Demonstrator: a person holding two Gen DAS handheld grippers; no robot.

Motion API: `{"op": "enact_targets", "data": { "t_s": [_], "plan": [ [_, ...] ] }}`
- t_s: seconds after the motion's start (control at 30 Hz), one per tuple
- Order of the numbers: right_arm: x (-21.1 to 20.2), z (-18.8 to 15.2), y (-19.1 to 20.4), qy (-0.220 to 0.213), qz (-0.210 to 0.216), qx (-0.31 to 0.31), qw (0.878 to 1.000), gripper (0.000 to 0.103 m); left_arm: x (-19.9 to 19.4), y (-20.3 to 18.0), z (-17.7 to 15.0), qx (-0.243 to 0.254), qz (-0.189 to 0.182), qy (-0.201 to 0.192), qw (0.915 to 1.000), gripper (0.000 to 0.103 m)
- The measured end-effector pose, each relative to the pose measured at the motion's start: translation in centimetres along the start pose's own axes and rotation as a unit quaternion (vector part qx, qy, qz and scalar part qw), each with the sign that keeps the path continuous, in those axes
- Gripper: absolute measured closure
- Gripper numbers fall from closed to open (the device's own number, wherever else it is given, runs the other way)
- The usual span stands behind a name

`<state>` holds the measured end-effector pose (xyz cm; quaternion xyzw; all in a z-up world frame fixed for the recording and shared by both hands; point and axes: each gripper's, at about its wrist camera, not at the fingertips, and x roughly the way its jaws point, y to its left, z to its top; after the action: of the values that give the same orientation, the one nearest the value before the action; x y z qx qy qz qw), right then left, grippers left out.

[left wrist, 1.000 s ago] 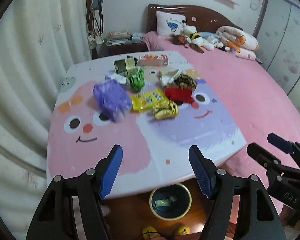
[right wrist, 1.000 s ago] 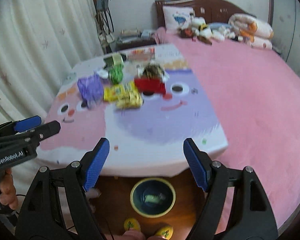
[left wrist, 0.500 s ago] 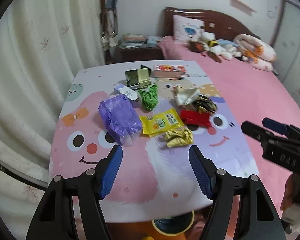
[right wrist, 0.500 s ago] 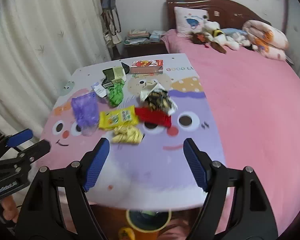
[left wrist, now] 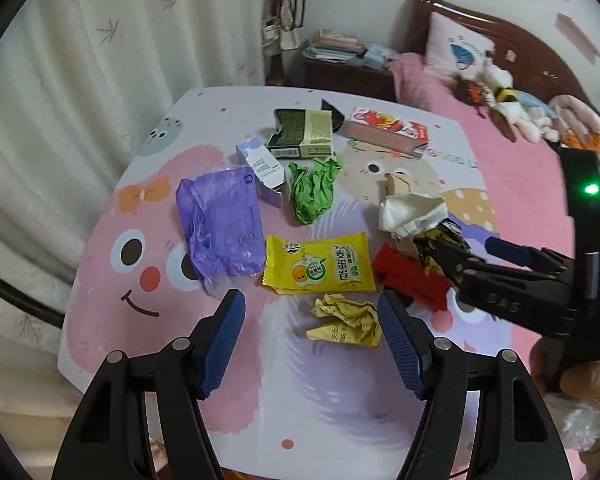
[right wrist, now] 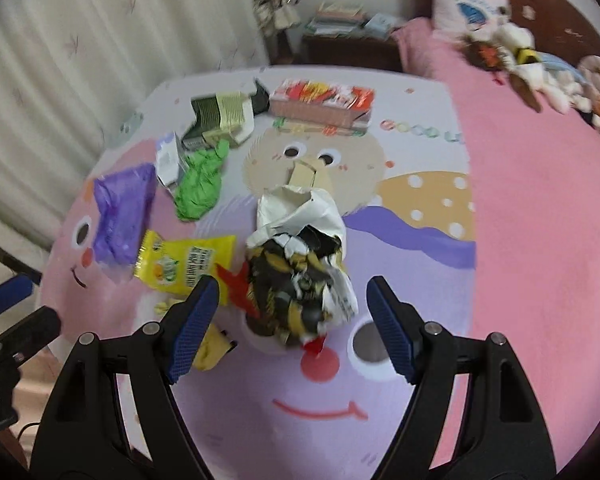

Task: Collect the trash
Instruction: 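Grasp the black-and-gold wrapper with the right tool while the left tool grasps the white tissue, then carry the tissue and black-gold wrapper over the bin and release both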

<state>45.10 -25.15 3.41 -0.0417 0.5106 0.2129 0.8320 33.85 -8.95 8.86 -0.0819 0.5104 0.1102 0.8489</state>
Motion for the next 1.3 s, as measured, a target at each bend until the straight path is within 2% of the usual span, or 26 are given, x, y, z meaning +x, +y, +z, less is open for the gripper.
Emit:
{"op": "enact_targets", "data": {
  "t_s": [0.07, 0.1, 0.13, 0.2, 0.43, 0.63, 0.9, 1.0, 1.17, 1.23, 1.3],
  "plan": [
    [1.8, 0.2, 0.1, 0.015, 0.006, -0.013, 1.000, 0.032, 0.5, -0.1, 0.1, -0.004, 0.008, 0.000, 1.0000, 0.033],
    [2.5, 0.2, 0.0, 0.022, 0.010, -0.021, 1.000, 0.041, 0.9, -0.4, 0.3, -0.005, 0.013, 0.000, 0.9999, 0.033],
    [3.0, 0.1, -0.1, 0.027, 0.015, -0.025, 0.999, 0.054, 1.3, -0.6, 0.3, -0.005, 0.015, 0.000, 0.9999, 0.033],
    [3.8, 0.0, -0.7, 0.040, 0.037, -0.023, 0.998, 0.061, 1.7, -0.8, 0.5, -0.004, 0.016, 0.003, 0.9999, 0.033],
    [1.7, -0.7, -4.2, 0.024, 0.121, 0.023, 0.992, 0.065, 4.9, -4.5, 3.0, 0.024, -0.008, 0.017, 0.9995, 0.033],
    [0.7, -0.9, -8.4, 0.006, 0.118, 0.066, 0.991, 0.065, 8.7, -8.8, 5.4, 0.068, -0.021, 0.035, 0.9968, 0.033],
    [2.7, -2.0, -12.4, 0.018, 0.116, 0.122, 0.986, 0.065, 14.0, -12.6, 7.4, 0.098, -0.037, 0.069, 0.9921, 0.033],
    [3.1, -2.4, -12.8, 0.021, 0.117, 0.128, 0.985, 0.065, 15.8, -13.7, 7.7, 0.101, -0.047, 0.088, 0.9899, 0.044],
    [3.5, -2.9, -13.1, 0.021, 0.123, 0.132, 0.983, 0.065, 17.4, -15.5, 7.5, 0.113, -0.069, 0.107, 0.9854, 0.083],
    [3.6, -2.9, -12.8, 0.020, 0.122, 0.129, 0.984, 0.065, 17.4, -16.0, 7.1, 0.120, -0.073, 0.102, 0.9848, 0.091],
    [3.5, -3.1, -12.7, 0.020, 0.121, 0.126, 0.984, 0.065, 17.1, -16.3, 6.8, 0.125, -0.067, 0.094, 0.9854, 0.093]
  ]
}}
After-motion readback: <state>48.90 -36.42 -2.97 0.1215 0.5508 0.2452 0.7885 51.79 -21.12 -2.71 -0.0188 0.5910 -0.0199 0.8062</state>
